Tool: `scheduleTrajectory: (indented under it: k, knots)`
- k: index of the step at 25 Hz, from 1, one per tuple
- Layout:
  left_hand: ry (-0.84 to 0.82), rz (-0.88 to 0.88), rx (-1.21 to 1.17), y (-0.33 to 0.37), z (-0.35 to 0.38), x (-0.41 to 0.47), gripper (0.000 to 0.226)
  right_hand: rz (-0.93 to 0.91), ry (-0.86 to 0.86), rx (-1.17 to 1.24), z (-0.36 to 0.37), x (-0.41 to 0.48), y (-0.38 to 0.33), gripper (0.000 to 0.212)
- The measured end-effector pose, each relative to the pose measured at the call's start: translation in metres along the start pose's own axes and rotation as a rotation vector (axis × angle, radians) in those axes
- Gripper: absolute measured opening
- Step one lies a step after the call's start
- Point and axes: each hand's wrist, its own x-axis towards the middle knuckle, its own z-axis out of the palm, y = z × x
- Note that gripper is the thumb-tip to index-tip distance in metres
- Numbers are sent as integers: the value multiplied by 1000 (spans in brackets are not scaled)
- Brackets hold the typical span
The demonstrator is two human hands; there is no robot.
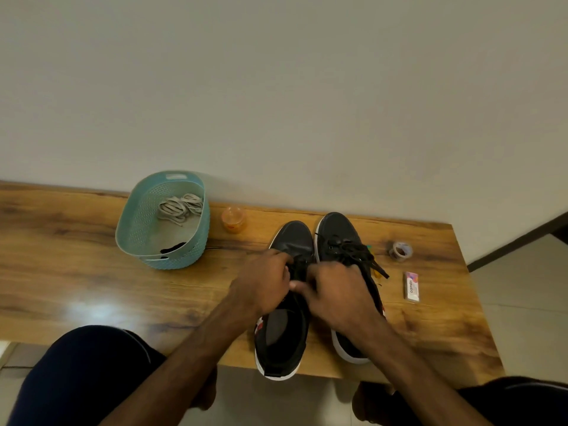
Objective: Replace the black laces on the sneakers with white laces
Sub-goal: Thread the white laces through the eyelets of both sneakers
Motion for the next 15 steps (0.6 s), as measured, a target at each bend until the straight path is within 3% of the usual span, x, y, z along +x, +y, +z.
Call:
scheduleTrajectory:
  k: [3, 9, 12, 15]
  knots:
    - [-41, 70, 119, -9, 3, 4, 32, 5, -83, -135, 11, -9, -10, 50]
    - [-59, 73, 180, -15, 10, 7, 17, 11, -80, -7, 10, -6, -11, 29]
    - [-50, -18, -103, -17, 6, 10, 30, 67, -107, -9, 15, -5, -15, 28]
    - [87, -272, -659, -11, 6, 9, 40, 141, -143, 40, 21, -3, -17, 29]
